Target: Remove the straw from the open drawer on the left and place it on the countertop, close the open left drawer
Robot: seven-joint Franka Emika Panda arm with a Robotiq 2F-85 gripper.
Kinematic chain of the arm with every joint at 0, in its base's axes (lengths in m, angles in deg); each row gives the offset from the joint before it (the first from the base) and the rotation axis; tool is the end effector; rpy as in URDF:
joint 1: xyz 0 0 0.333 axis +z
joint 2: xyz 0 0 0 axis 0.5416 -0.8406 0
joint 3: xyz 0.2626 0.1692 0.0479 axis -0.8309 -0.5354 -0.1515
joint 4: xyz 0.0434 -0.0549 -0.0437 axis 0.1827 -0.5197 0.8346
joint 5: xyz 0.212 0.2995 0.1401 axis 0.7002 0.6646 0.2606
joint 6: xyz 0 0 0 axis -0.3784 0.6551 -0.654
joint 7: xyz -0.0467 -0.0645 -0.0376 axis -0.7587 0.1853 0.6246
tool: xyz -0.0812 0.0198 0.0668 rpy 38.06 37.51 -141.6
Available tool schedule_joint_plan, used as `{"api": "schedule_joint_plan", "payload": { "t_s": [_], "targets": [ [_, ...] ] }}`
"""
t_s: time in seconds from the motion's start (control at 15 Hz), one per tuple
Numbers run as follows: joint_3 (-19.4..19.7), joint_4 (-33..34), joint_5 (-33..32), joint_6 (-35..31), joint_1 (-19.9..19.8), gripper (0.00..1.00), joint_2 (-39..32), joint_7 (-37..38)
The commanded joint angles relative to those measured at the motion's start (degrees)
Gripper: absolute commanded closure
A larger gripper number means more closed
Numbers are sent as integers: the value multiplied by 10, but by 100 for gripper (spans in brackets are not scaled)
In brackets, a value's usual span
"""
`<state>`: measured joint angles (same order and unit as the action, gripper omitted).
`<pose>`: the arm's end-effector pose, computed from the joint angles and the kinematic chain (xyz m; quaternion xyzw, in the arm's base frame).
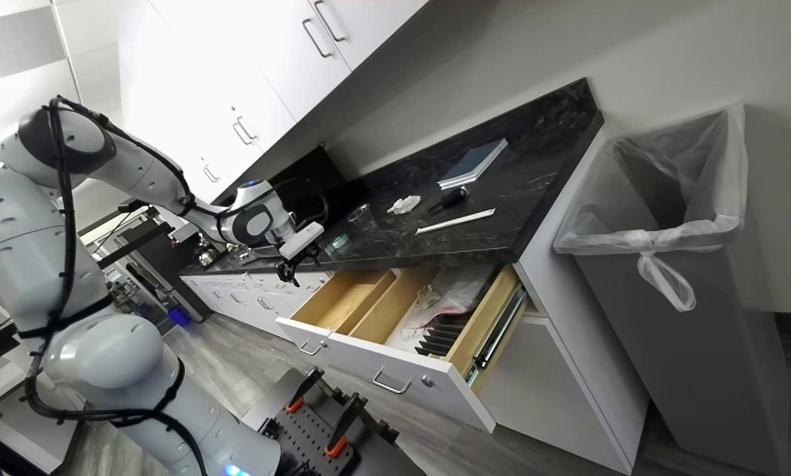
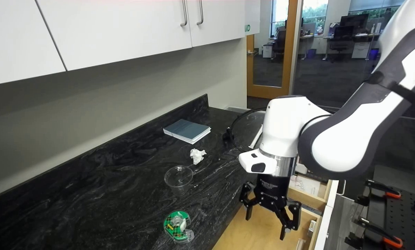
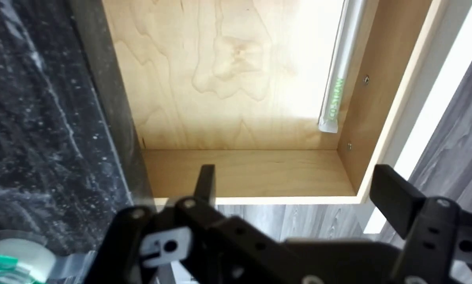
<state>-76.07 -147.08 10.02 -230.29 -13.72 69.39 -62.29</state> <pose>0.4246 0.3090 0.2581 -0.6768 -0.7183 -0.1143 0.1140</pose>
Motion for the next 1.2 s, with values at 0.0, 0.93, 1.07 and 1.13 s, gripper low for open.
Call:
{"api": "schedule_joint_plan", "payload": {
  "t_s": [0.0, 0.93, 1.07, 1.13],
  "targets": [
    [-28, 3, -19, -2, -30, 0, -8, 14],
    [-74, -65, -29, -87, -46, 0, -49, 93],
    [-89, -65, -35, -116, -58, 0, -74, 88],
    [-95, -65, -43, -131, -62, 0, -87, 91]
  ]
}}
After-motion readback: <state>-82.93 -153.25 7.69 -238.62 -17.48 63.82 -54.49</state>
